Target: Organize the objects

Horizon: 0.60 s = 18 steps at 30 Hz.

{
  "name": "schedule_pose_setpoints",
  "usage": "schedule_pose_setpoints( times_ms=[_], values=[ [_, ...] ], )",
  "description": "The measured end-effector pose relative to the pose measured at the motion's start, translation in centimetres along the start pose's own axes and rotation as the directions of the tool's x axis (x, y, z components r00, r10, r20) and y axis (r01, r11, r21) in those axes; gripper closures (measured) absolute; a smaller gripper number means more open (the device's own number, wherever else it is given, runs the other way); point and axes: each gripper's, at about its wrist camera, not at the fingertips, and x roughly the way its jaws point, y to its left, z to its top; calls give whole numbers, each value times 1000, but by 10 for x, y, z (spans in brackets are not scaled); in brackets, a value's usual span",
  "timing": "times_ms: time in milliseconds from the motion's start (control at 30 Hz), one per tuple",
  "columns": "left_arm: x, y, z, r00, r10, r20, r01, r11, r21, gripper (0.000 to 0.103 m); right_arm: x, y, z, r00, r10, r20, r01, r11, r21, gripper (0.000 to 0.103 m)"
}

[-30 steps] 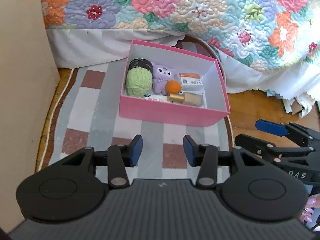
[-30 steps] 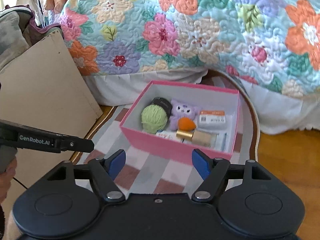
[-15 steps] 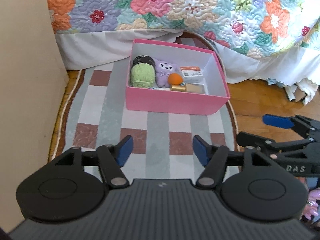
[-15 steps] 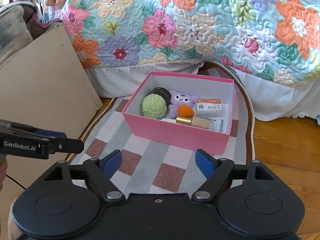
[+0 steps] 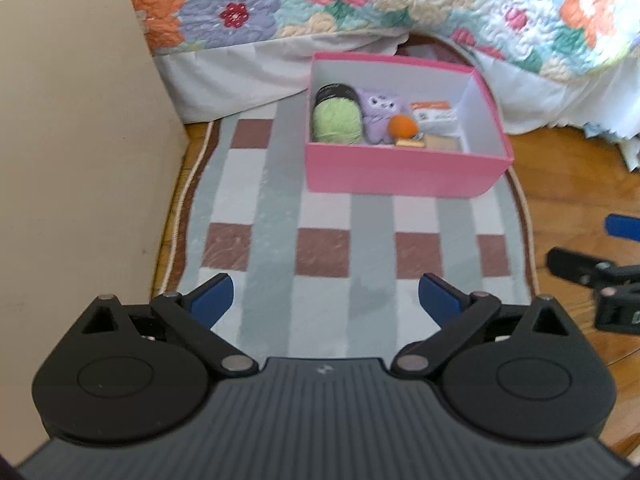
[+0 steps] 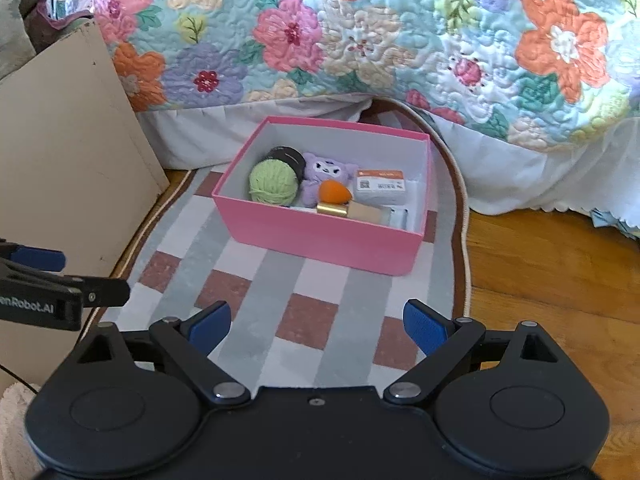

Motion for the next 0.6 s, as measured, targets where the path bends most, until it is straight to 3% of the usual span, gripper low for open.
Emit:
schedule_pose_setpoints(
  times_ms=[600],
  values=[
    [-7,10,-13,999,24,-34,-25,999,-34,3,-3,-7,-12,995,-66,-69,68,997,30,8]
  ],
)
